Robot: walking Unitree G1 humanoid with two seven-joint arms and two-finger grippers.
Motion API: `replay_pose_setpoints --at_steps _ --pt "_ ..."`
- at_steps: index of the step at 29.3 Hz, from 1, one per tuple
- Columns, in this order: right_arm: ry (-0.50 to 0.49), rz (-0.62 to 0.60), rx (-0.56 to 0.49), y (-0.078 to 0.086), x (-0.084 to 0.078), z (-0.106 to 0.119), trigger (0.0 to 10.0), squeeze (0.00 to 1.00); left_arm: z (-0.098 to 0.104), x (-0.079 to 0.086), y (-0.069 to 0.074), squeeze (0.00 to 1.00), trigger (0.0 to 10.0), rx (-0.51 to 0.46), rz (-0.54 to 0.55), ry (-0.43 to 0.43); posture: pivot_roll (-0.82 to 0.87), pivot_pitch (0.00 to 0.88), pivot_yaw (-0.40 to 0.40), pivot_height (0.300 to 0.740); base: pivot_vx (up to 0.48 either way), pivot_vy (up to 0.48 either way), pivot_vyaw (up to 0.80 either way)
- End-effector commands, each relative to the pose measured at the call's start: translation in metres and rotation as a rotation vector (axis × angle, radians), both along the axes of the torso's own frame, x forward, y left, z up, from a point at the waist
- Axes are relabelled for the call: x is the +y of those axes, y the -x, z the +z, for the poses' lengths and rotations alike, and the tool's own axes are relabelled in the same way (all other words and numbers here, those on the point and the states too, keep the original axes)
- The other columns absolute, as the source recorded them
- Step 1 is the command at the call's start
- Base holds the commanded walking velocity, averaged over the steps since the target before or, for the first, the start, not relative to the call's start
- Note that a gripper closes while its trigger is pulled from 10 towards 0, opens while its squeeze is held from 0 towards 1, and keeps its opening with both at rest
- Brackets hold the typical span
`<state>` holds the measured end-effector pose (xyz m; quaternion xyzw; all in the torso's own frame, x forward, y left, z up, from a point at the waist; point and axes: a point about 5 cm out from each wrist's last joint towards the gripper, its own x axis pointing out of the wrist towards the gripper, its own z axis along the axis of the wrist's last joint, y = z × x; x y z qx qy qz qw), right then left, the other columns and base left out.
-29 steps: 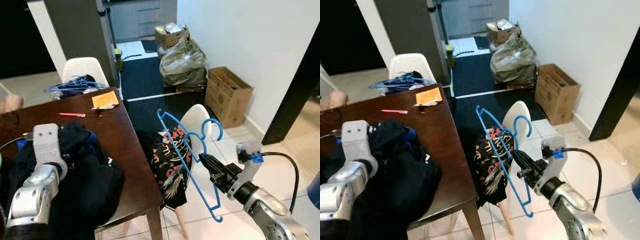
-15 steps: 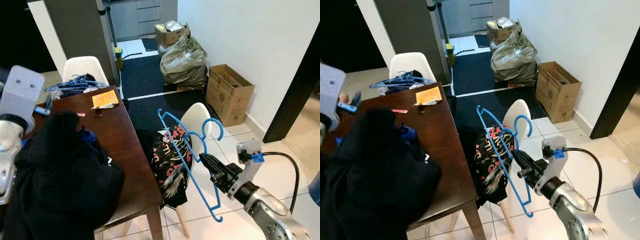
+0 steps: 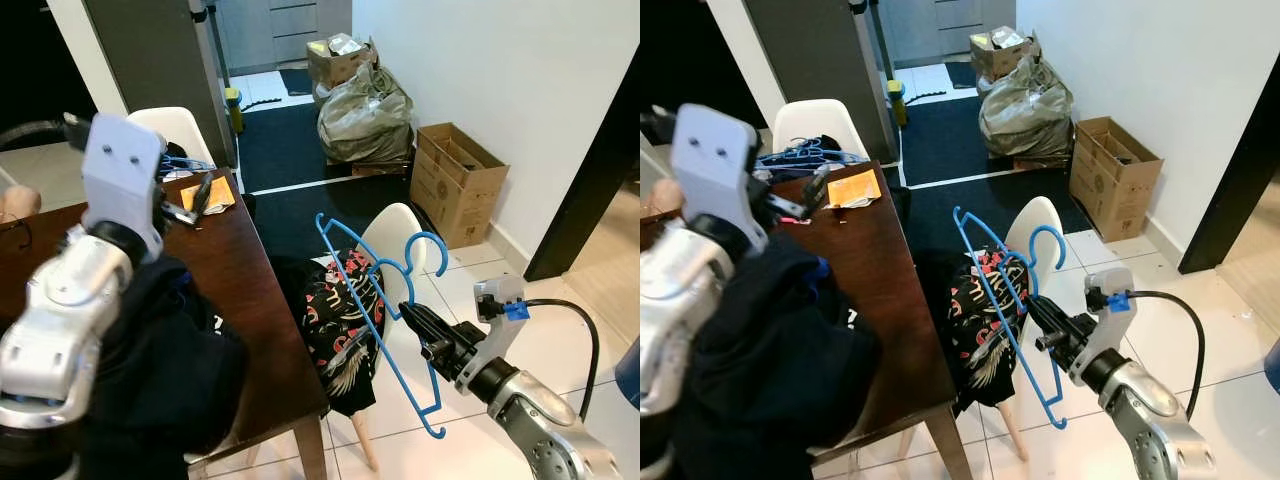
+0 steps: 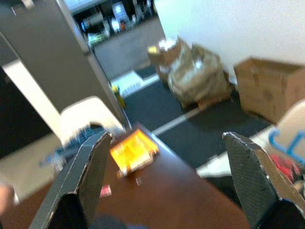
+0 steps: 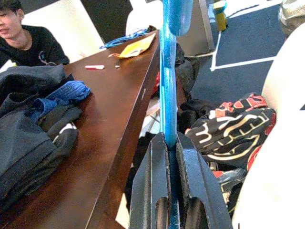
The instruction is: Hang hanger
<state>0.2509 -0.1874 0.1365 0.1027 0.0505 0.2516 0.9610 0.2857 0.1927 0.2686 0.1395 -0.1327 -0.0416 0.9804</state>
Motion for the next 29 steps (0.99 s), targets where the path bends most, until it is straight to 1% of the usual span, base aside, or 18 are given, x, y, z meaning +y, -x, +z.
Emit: replay_pose_setpoints --at_steps 1,3,5,6,7,10,15,19,20,22,23,24,26,27,28,29 --pt "-0.015 0.010 0.012 0.001 0.002 -0.002 10.0 0.00 -0.010 0.003 -0.002 0.00 10.0 0.029 0.048 0.032 -0.06 0.043 0.078 0.740 -0.390 0.000 0.00" --pt "-0.015 0.010 0.012 0.000 0.002 -0.002 10.0 0.00 -0.024 -0.003 -0.003 0.00 10.0 0.063 0.054 0.087 -0.05 0.044 0.076 0.740 -0.480 0.000 0.00" --pt "-0.015 0.010 0.012 0.000 0.002 -0.002 10.0 0.00 -0.024 -0.003 -0.003 0.00 10.0 0.063 0.054 0.087 -0.05 0.044 0.076 0.740 -0.480 0.000 0.00" --pt "-0.014 0.010 0.012 0.000 0.002 -0.002 10.0 0.00 -0.031 -0.007 -0.002 0.00 10.0 0.083 0.044 0.097 -0.05 0.043 0.075 0.740 -0.480 0.000 0.00" --pt "-0.014 0.010 0.012 0.000 0.002 -0.002 10.0 0.00 -0.031 -0.007 -0.002 0.00 10.0 0.083 0.044 0.097 -0.05 0.043 0.075 0.740 -0.480 0.000 0.00" --pt "-0.015 0.008 0.009 -0.001 0.002 -0.002 10.0 0.00 -0.054 -0.016 0.003 0.00 10.0 0.166 0.032 0.114 -0.05 0.044 0.077 0.740 -0.480 0.000 0.00" --pt "-0.017 0.005 0.006 -0.001 0.001 -0.001 10.0 0.00 -0.062 -0.019 0.006 0.00 10.0 0.193 0.026 0.125 -0.06 0.047 0.077 0.740 -0.446 0.000 0.00" --pt "-0.007 0.017 0.005 0.000 0.002 -0.001 10.0 0.00 -0.064 -0.019 0.007 0.00 10.0 0.192 0.037 0.137 -0.05 0.046 0.077 0.740 0.000 0.000 0.00" --pt "0.006 0.025 -0.004 0.000 0.003 0.000 10.0 0.00 -0.067 -0.018 0.008 0.00 10.0 0.197 0.050 0.137 -0.05 0.046 0.080 0.740 0.000 0.000 0.76" --pt "0.014 0.032 -0.019 0.002 0.004 0.001 10.0 0.00 -0.081 -0.014 0.016 0.00 10.0 0.216 0.073 0.092 -0.05 0.048 0.082 0.740 0.000 0.000 0.76" --pt "0.014 0.032 -0.019 0.002 0.004 0.001 10.0 0.00 -0.081 -0.014 0.016 0.00 10.0 0.216 0.073 0.092 -0.05 0.048 0.082 0.740 0.000 0.000 0.76" --pt "0.014 0.033 -0.023 0.002 0.004 0.001 10.0 0.00 -0.089 -0.011 0.020 0.00 10.0 0.238 0.087 0.082 -0.05 0.048 0.082 0.740 0.000 0.000 0.76" --pt "0.014 0.033 -0.023 0.002 0.004 0.001 10.0 0.00 -0.089 -0.011 0.020 0.00 10.0 0.238 0.087 0.082 -0.05 0.048 0.082 0.740 0.000 0.000 0.76" --pt "0.013 0.033 -0.026 0.003 0.004 0.002 10.0 0.00 -0.098 -0.009 0.027 0.00 10.0 0.260 0.099 0.092 -0.05 0.051 0.084 0.740 0.000 0.000 0.76" --pt "0.013 0.033 -0.026 0.003 0.004 0.002 10.0 0.00 -0.098 -0.009 0.027 0.00 10.0 0.260 0.099 0.092 -0.05 0.051 0.084 0.740 0.000 0.000 0.76" --pt "-0.003 0.036 -0.033 0.003 0.003 0.003 10.0 0.00 -0.118 -0.011 0.047 0.00 10.0 0.299 0.116 0.130 -0.05 0.056 0.082 0.740 0.000 0.000 0.76"
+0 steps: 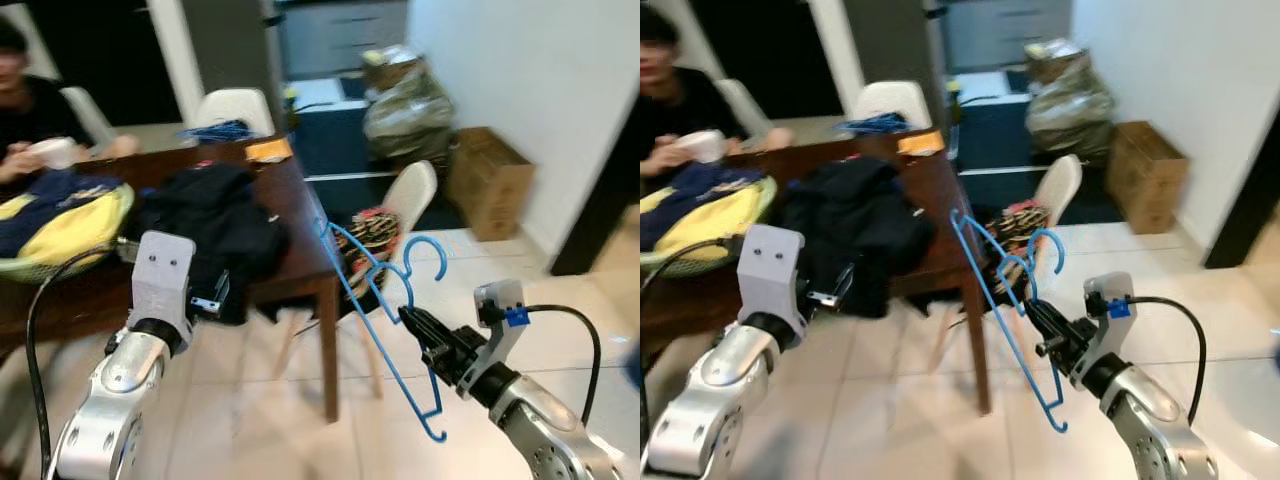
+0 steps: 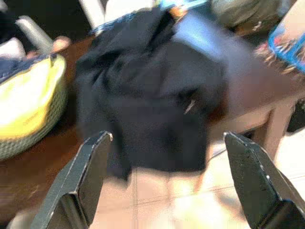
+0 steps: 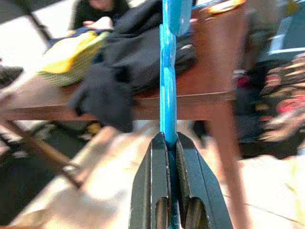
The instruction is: Hang hanger
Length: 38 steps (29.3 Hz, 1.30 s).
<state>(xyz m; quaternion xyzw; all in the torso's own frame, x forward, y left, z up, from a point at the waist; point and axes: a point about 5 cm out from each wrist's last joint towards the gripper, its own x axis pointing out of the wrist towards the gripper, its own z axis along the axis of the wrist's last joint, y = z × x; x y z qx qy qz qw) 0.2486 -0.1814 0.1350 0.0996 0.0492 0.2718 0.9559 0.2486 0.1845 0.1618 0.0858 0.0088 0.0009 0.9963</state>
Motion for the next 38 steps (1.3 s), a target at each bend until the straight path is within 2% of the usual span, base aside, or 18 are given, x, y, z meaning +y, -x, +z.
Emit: replay_pose_setpoints --at_steps 1,4,9,11,14,16,20,25,26,27,28,34,38 --pt "-0.005 -0.006 -0.025 0.001 -0.003 0.004 10.0 0.00 -0.011 -0.003 0.010 0.00 10.0 0.023 0.007 0.020 -0.05 0.056 0.082 0.740 0.000 0.000 0.76" --pt "-0.012 -0.003 -0.029 0.001 -0.003 0.005 10.0 0.00 -0.016 -0.005 0.017 0.00 10.0 0.025 0.014 0.035 -0.04 0.056 0.080 0.740 0.000 0.000 0.76" --pt "-0.036 0.009 -0.033 0.001 -0.002 0.006 10.0 0.00 -0.013 -0.002 0.012 0.00 10.0 0.013 0.020 0.060 -0.04 0.054 0.076 0.740 0.000 0.000 0.76" --pt "-0.082 0.008 -0.040 0.001 -0.003 0.009 10.0 0.00 -0.011 -0.002 0.007 0.00 10.0 0.004 0.020 0.054 -0.04 0.050 0.077 0.740 0.000 0.000 0.76" --pt "-0.100 0.007 -0.044 0.001 -0.003 0.010 10.0 0.00 -0.009 -0.002 0.006 0.00 10.0 -0.009 0.022 0.048 -0.05 0.049 0.077 0.740 0.000 0.000 0.76" --pt "-0.144 -0.003 -0.051 0.001 -0.005 0.011 10.0 0.00 -0.004 0.000 0.003 0.00 10.0 -0.046 0.027 0.036 -0.05 0.043 0.077 0.740 0.000 0.000 0.75" --pt "-0.165 -0.014 -0.054 0.001 -0.007 0.012 10.0 0.00 -0.002 0.001 0.002 0.00 10.0 -0.062 0.026 0.029 -0.05 0.043 0.077 0.740 0.000 0.000 0.74" --pt "-0.243 -0.062 -0.029 -0.004 -0.013 0.011 10.0 0.00 0.009 0.002 -0.003 0.00 10.0 -0.116 0.026 0.008 -0.05 0.024 0.077 0.740 0.410 0.000 0.40" --pt "-0.288 -0.084 -0.016 -0.006 -0.017 0.010 10.0 0.00 0.016 0.004 -0.005 0.00 10.0 -0.142 0.029 0.007 -0.05 0.022 0.076 0.740 0.480 0.000 0.00" --pt "-0.288 -0.084 -0.016 -0.006 -0.017 0.010 10.0 0.00 0.016 0.004 -0.005 0.00 10.0 -0.142 0.029 0.007 -0.05 0.022 0.076 0.740 0.480 0.000 0.00" --pt "-0.317 -0.091 -0.007 -0.007 -0.018 0.010 10.0 0.00 0.024 0.005 -0.008 0.00 10.0 -0.169 0.032 0.009 -0.04 0.016 0.075 0.740 0.480 0.000 0.00" --pt "-0.368 -0.093 -0.016 -0.008 -0.021 0.012 10.0 0.00 0.044 0.006 -0.012 0.00 10.0 -0.234 0.034 0.018 -0.04 0.008 0.071 0.740 0.480 0.000 0.00" --pt "-0.377 -0.092 -0.020 -0.007 -0.020 0.013 10.0 0.00 0.047 0.005 -0.014 0.00 10.0 -0.248 0.030 0.022 -0.05 0.008 0.074 0.740 0.480 0.000 0.00"
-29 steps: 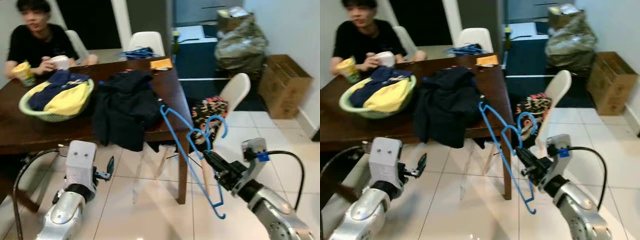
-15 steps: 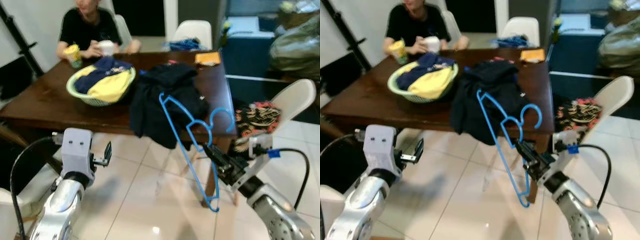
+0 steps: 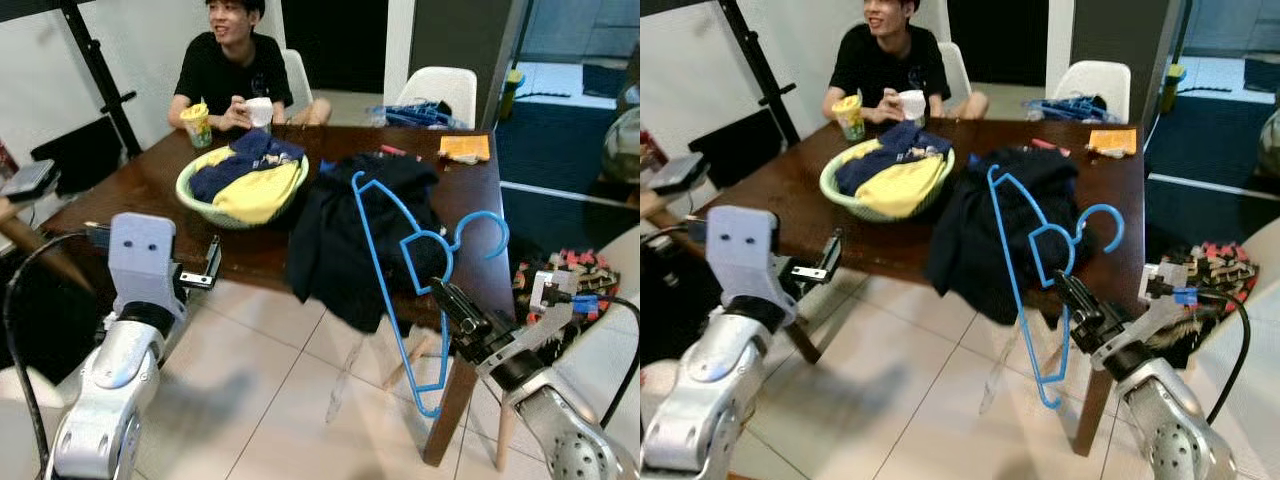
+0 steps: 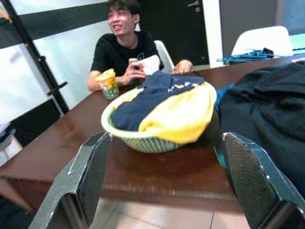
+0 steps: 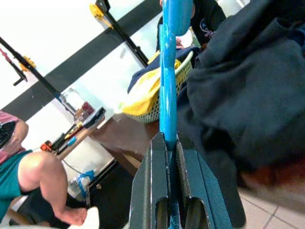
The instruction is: Hang hanger
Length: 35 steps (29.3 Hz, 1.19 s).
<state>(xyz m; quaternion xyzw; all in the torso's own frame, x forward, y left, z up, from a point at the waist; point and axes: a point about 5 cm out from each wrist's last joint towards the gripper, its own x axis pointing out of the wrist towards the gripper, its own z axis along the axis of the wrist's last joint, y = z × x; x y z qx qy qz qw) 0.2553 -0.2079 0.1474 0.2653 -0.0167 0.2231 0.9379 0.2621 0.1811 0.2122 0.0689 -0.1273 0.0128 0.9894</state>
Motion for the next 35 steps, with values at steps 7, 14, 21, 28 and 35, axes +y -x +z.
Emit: replay_pose_setpoints --at_steps 7,14,21,28,35 --pt "-0.039 0.020 0.013 -0.001 0.005 0.000 10.0 0.00 0.007 0.009 -0.004 0.00 10.0 -0.007 0.013 -0.014 -0.05 0.014 0.078 0.740 0.480 0.000 0.00" --pt "-0.053 0.015 0.026 -0.003 0.003 -0.001 10.0 0.00 0.021 0.009 -0.008 0.00 10.0 -0.043 -0.011 -0.002 -0.05 0.016 0.078 0.740 0.480 0.000 0.00" --pt "-0.054 0.012 0.029 -0.003 0.003 -0.001 10.0 0.00 0.025 0.007 -0.009 0.00 10.0 -0.041 -0.032 0.014 -0.05 0.019 0.076 0.740 0.453 0.000 0.00" --pt "-0.051 0.010 0.031 -0.003 0.003 -0.001 10.0 0.00 0.015 -0.001 -0.012 0.00 10.0 0.024 -0.127 -0.004 -0.05 0.029 0.071 0.740 0.042 0.000 0.00" --pt "-0.045 0.010 0.036 -0.005 0.003 0.000 10.0 0.00 0.000 0.007 -0.018 0.00 10.0 0.121 -0.103 -0.035 -0.05 0.030 0.073 0.740 0.000 0.000 0.00"
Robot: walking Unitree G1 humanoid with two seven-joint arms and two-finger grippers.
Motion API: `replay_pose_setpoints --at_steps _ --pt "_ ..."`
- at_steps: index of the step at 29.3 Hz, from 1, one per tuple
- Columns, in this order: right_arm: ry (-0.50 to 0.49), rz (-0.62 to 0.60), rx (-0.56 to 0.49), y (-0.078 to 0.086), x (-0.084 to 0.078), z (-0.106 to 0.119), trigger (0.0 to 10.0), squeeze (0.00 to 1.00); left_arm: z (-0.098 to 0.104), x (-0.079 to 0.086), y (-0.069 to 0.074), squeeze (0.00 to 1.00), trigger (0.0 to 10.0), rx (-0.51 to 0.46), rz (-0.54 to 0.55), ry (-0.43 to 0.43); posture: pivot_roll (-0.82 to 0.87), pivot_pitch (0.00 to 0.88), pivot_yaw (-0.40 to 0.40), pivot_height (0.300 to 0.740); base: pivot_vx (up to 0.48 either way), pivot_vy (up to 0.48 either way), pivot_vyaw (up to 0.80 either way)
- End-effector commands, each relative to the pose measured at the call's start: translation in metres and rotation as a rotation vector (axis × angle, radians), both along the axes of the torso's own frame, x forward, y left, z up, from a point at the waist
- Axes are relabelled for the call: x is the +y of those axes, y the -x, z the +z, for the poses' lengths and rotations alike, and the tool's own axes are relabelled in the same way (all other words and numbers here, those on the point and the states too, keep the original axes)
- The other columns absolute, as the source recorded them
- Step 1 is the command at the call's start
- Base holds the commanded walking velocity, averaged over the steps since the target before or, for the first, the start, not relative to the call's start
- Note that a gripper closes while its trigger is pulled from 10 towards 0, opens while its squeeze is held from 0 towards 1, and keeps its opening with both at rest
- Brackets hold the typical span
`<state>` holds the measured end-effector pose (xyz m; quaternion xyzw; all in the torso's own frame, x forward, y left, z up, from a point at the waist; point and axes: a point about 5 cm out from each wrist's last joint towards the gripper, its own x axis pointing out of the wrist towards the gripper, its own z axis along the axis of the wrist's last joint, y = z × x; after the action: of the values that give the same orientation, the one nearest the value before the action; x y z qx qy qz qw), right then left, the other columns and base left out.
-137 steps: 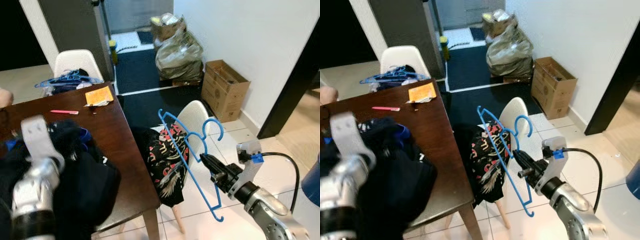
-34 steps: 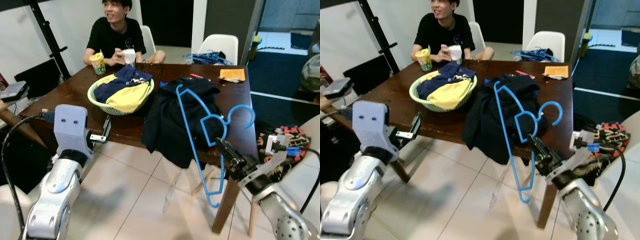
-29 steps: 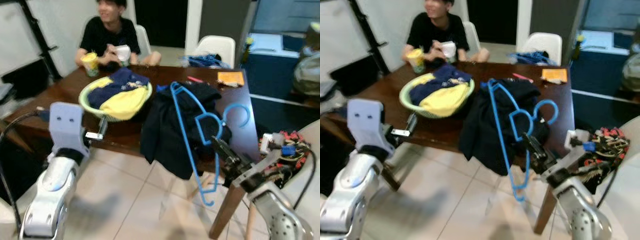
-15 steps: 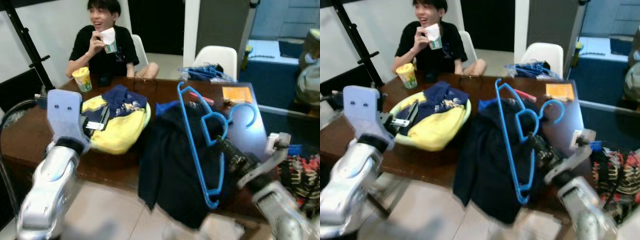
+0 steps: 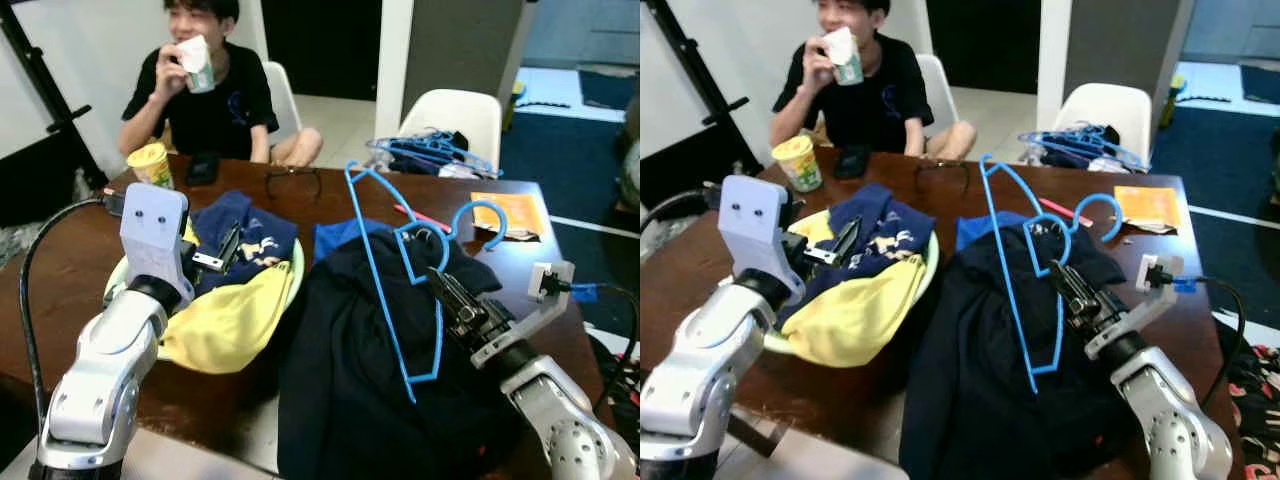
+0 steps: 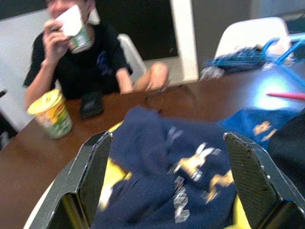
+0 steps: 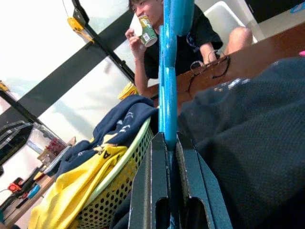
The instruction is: Hang hanger
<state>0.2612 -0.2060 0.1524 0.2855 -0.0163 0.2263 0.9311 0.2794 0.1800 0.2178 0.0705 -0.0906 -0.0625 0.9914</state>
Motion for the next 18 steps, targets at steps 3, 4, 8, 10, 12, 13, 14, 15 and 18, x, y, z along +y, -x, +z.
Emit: replay_pose_setpoints --at_steps 3,4,8,10,12,13,14,15,18 --pt "0.001 -0.001 0.031 0.002 0.000 -0.006 10.0 0.00 -0.018 0.021 -0.001 0.00 10.0 0.103 0.148 -0.003 -0.05 0.021 0.071 0.740 0.000 0.000 0.00" --pt "0.002 0.000 0.033 0.002 0.000 -0.005 10.0 0.00 -0.021 0.026 -0.001 0.00 10.0 0.123 0.181 0.014 -0.05 0.024 0.069 0.740 0.000 0.000 0.00" --pt "0.000 0.000 0.034 0.002 0.000 -0.005 10.0 0.00 -0.025 0.031 -0.002 0.00 10.0 0.146 0.222 0.016 -0.05 0.033 0.073 0.740 0.000 0.000 0.00" --pt "0.002 0.002 0.038 0.001 0.001 -0.005 10.0 0.00 -0.029 0.042 -0.013 0.00 10.0 0.167 0.260 0.071 -0.05 0.038 0.057 0.740 0.000 0.000 0.00" --pt "0.004 0.003 0.040 0.001 0.001 -0.004 10.0 0.00 -0.029 0.044 -0.018 0.00 10.0 0.166 0.260 0.074 -0.05 0.038 0.057 0.740 0.000 0.000 0.00" --pt "0.004 0.003 0.040 0.001 0.001 -0.004 10.0 0.00 -0.029 0.044 -0.018 0.00 10.0 0.166 0.260 0.074 -0.05 0.038 0.057 0.740 0.000 0.000 0.00" --pt "0.008 0.006 0.041 0.001 0.002 -0.004 10.0 0.00 -0.029 0.049 -0.023 0.00 10.0 0.168 0.273 0.073 -0.06 0.042 0.058 0.740 0.000 0.000 0.00" --pt "0.011 0.009 0.042 0.001 0.002 -0.004 10.0 0.00 -0.029 0.053 -0.027 0.00 10.0 0.169 0.283 0.073 -0.06 0.042 0.058 0.740 0.000 0.000 0.00" --pt "0.024 0.012 0.043 0.002 0.001 -0.004 10.0 0.00 -0.033 0.065 -0.038 0.00 10.0 0.198 0.305 0.129 -0.07 0.049 0.055 0.740 0.000 0.000 0.00"
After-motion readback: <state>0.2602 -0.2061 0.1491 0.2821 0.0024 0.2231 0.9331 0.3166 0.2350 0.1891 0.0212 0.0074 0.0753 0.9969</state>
